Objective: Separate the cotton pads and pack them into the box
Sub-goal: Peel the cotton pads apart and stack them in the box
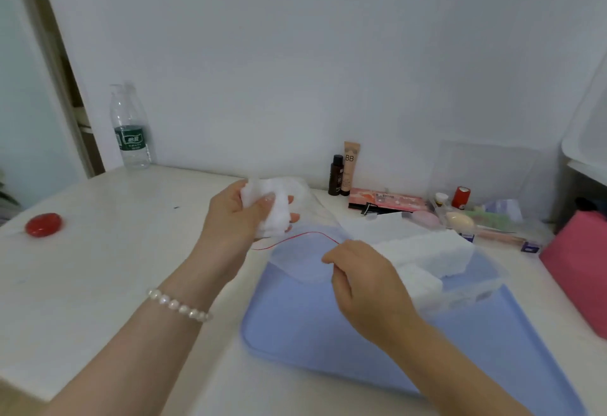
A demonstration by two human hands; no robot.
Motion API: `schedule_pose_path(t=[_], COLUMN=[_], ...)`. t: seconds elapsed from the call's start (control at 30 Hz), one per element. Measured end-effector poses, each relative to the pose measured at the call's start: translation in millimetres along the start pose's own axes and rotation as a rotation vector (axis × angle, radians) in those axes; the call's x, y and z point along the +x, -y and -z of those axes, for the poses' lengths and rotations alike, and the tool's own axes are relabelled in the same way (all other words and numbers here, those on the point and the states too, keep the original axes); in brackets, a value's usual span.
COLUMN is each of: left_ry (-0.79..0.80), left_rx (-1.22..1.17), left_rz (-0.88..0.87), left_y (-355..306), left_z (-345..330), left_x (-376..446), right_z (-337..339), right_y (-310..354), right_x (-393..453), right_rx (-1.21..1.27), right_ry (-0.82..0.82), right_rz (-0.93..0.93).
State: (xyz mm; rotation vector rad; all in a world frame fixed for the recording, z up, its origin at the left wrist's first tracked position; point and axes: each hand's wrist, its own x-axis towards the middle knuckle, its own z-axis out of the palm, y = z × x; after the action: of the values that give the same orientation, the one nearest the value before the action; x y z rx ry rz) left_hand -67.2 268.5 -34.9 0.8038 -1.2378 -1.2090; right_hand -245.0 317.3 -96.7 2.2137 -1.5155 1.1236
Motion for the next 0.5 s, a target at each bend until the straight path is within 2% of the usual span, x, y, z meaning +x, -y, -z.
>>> schedule_pose_path(t=[0.1,0.17,0.4,0.5], left_ry=[-0.031,-0.042,-0.145,-0.123], left_rx=[0.018,0.038,0.235,0.295], left_rz=[0.102,0.157,0.167,0.179], left_y=[8.3,21.4,48.2,43.0], left_z=[27.5,36.3,44.7,46.0], left_x=[19.4,29.7,60.3,80.0], right_z=[-17.0,-25.0,-61.7,-75.5], right_y=[8.5,7.3,10.9,12.0], right_x=[5.4,14.8,39.1,52.6], right_rx=[0.015,0.076,0.108,0.237], right_ry=[0.345,0.453,0.491,0.525], right_rz=[-0.201,-0.308,-0.415,-0.519])
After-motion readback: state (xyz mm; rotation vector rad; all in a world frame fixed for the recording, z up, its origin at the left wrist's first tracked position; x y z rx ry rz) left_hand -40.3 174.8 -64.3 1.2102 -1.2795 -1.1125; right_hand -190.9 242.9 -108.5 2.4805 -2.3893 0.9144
